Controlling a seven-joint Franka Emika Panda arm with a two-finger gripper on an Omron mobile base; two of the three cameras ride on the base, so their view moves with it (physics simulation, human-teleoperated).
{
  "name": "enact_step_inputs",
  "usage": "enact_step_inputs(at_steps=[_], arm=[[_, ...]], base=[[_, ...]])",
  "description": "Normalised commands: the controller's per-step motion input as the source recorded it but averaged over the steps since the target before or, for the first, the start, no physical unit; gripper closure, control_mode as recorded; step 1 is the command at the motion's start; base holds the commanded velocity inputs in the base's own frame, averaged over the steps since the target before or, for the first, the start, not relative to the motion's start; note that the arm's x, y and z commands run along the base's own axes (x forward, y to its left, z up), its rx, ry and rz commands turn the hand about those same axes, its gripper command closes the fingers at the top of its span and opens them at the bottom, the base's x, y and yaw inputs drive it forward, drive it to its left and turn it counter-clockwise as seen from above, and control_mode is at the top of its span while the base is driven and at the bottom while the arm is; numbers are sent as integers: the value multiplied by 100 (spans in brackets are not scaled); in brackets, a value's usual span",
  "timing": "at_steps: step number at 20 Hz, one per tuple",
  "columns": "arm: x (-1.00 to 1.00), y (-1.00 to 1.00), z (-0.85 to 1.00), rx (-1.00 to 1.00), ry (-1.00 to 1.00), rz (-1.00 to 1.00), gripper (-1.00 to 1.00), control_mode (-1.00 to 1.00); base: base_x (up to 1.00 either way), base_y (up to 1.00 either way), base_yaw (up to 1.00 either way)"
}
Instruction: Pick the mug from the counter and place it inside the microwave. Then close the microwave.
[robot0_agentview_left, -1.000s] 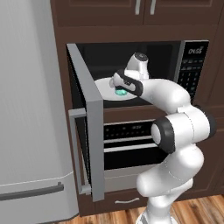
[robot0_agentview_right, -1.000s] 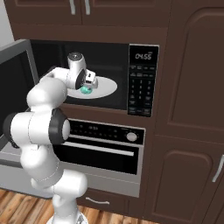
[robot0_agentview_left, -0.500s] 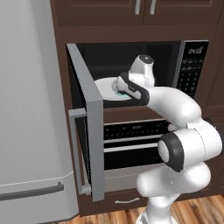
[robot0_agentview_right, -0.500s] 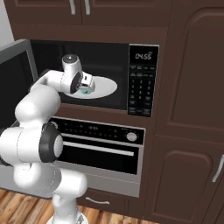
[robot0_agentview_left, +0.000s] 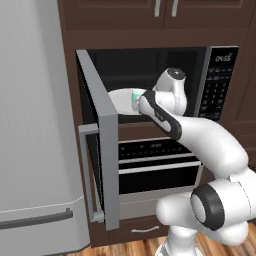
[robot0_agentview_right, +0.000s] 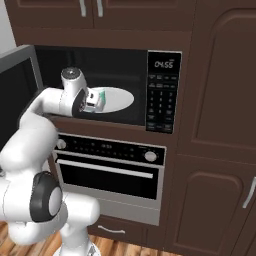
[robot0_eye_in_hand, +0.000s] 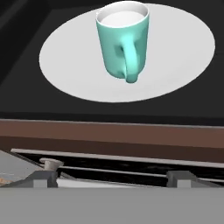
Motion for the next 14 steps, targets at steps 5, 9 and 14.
enact_step_inputs(at_steps=[5,9,14], arm=[[-55,-2,31,0,0,0,-100,-100],[-65,-5,34,0,0,0,-100,-100],[-53,-3,20,0,-1,0,-100,-100]], base=[[0,0,0],[0,0,0],[0,0,0]])
